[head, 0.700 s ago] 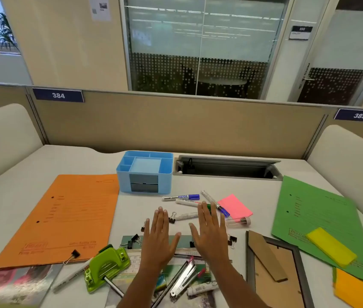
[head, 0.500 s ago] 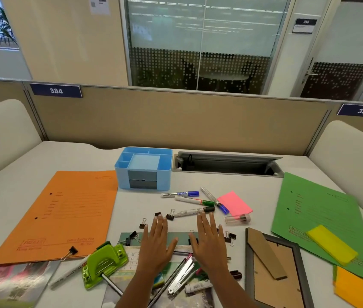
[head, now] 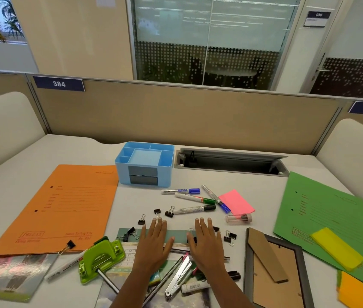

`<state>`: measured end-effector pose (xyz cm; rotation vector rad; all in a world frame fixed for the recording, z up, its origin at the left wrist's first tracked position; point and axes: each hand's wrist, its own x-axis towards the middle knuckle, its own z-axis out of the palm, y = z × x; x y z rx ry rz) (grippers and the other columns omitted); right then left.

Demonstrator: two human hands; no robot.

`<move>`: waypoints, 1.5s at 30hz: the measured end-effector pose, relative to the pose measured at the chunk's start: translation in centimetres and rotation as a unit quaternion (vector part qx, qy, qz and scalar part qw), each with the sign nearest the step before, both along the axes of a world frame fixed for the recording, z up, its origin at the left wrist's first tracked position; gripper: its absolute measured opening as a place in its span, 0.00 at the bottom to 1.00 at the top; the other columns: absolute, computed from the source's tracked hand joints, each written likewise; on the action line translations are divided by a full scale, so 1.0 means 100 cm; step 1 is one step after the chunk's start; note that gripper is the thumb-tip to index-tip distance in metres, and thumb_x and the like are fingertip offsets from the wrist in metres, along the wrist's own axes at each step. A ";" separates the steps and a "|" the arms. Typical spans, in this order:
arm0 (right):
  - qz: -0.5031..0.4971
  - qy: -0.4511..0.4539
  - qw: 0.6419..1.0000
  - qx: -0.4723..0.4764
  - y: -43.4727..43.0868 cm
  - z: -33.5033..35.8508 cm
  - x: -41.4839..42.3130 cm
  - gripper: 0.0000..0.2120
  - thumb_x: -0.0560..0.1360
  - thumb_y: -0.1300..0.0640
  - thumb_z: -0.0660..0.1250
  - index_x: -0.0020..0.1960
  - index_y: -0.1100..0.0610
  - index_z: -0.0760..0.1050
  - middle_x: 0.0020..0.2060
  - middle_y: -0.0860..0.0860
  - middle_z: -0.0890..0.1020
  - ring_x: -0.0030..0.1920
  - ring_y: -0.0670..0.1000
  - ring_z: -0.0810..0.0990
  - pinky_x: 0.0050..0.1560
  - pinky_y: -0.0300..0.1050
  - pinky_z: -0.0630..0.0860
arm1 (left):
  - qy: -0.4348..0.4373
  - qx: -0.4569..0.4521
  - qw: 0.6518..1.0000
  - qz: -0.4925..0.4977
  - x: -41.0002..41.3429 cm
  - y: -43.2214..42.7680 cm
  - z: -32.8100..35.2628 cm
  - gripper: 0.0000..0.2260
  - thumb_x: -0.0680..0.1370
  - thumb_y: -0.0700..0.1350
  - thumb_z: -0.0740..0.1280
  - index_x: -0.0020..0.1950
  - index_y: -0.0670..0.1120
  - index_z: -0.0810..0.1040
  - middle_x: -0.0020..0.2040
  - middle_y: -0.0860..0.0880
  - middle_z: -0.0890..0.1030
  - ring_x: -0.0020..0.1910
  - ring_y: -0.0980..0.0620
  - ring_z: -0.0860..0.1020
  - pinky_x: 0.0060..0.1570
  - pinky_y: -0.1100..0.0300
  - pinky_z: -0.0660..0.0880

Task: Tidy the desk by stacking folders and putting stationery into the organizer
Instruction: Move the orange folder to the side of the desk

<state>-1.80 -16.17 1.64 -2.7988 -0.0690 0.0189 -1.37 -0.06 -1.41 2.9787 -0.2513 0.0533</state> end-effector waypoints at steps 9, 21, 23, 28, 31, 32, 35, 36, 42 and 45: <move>-0.007 0.035 0.999 -0.005 0.001 0.010 -0.005 0.68 0.42 0.31 0.08 0.75 0.53 0.48 0.75 0.51 0.51 0.75 0.51 0.46 0.73 0.53 0.47 | 0.055 -0.014 0.998 -0.021 -0.005 -0.002 0.031 0.60 0.49 0.68 0.12 0.75 0.44 0.40 0.75 0.48 0.39 0.75 0.51 0.41 0.65 0.59 0.33; -0.049 -0.123 0.983 0.127 0.033 0.026 0.001 0.22 0.75 0.49 0.50 0.49 0.60 0.80 0.44 0.55 0.84 0.46 0.55 0.83 0.47 0.46 0.79 | -0.153 -0.160 0.974 -0.048 0.001 0.032 0.057 0.13 0.73 0.46 0.58 0.47 0.45 0.81 0.48 0.47 0.83 0.49 0.48 0.81 0.44 0.62 0.77; -0.042 -0.139 0.977 0.155 0.046 0.032 0.002 0.20 0.73 0.52 0.51 0.50 0.59 0.79 0.47 0.54 0.83 0.50 0.54 0.81 0.51 0.41 0.76 | -0.152 -0.173 0.972 -0.043 0.005 0.044 0.066 0.14 0.73 0.45 0.56 0.45 0.45 0.82 0.46 0.48 0.83 0.47 0.49 0.81 0.40 0.63 0.77; -0.024 -0.140 0.967 0.213 0.085 0.049 0.008 0.15 0.74 0.59 0.55 0.55 0.60 0.77 0.51 0.54 0.80 0.54 0.51 0.77 0.53 0.31 0.67 | -0.172 -0.176 0.969 -0.009 0.015 0.081 0.078 0.14 0.72 0.43 0.57 0.44 0.44 0.82 0.46 0.46 0.83 0.46 0.48 0.82 0.38 0.62 0.77; 0.017 -0.138 0.962 0.235 0.111 0.054 0.014 0.12 0.76 0.63 0.58 0.57 0.59 0.75 0.54 0.52 0.78 0.55 0.47 0.75 0.54 0.29 0.66 | -0.198 -0.165 0.966 0.019 0.024 0.111 0.079 0.09 0.68 0.38 0.64 0.44 0.42 0.82 0.45 0.43 0.82 0.44 0.44 0.82 0.35 0.59 0.78; 0.027 -0.131 0.960 0.245 0.119 0.054 0.016 0.12 0.77 0.64 0.59 0.58 0.58 0.75 0.55 0.52 0.77 0.55 0.46 0.74 0.55 0.29 0.66 | -0.200 -0.153 0.967 0.031 0.027 0.121 0.079 0.10 0.66 0.37 0.65 0.44 0.41 0.82 0.45 0.42 0.82 0.43 0.43 0.82 0.34 0.58 0.78; 0.048 -0.083 0.955 0.280 0.146 0.053 0.022 0.14 0.77 0.63 0.58 0.61 0.58 0.73 0.58 0.52 0.76 0.58 0.47 0.74 0.59 0.35 0.70 | -0.189 -0.108 0.974 0.071 0.031 0.154 0.078 0.11 0.64 0.37 0.65 0.44 0.39 0.82 0.44 0.39 0.82 0.42 0.40 0.81 0.33 0.55 0.78; 0.053 -0.063 0.955 0.285 0.155 0.053 0.023 0.14 0.77 0.63 0.57 0.62 0.58 0.72 0.59 0.53 0.76 0.59 0.48 0.74 0.60 0.38 0.71 | -0.182 -0.093 0.975 0.081 0.032 0.165 0.076 0.11 0.64 0.37 0.66 0.44 0.39 0.82 0.44 0.39 0.82 0.42 0.39 0.81 0.32 0.54 0.78; 0.105 0.031 0.968 0.227 0.203 0.046 0.029 0.17 0.79 0.59 0.55 0.67 0.57 0.68 0.64 0.54 0.72 0.64 0.51 0.71 0.65 0.42 0.67 | -0.098 -0.036 0.981 0.161 0.035 0.235 0.062 0.17 0.57 0.32 0.76 0.45 0.34 0.81 0.42 0.31 0.80 0.43 0.30 0.79 0.38 0.41 0.78; 0.142 0.051 0.979 0.141 0.220 0.041 0.030 0.18 0.79 0.58 0.53 0.69 0.57 0.65 0.66 0.54 0.70 0.65 0.52 0.69 0.64 0.43 0.65 | -0.031 -0.045 0.974 0.222 0.032 0.274 0.047 0.23 0.52 0.34 0.79 0.45 0.31 0.80 0.41 0.27 0.78 0.42 0.24 0.77 0.38 0.35 0.75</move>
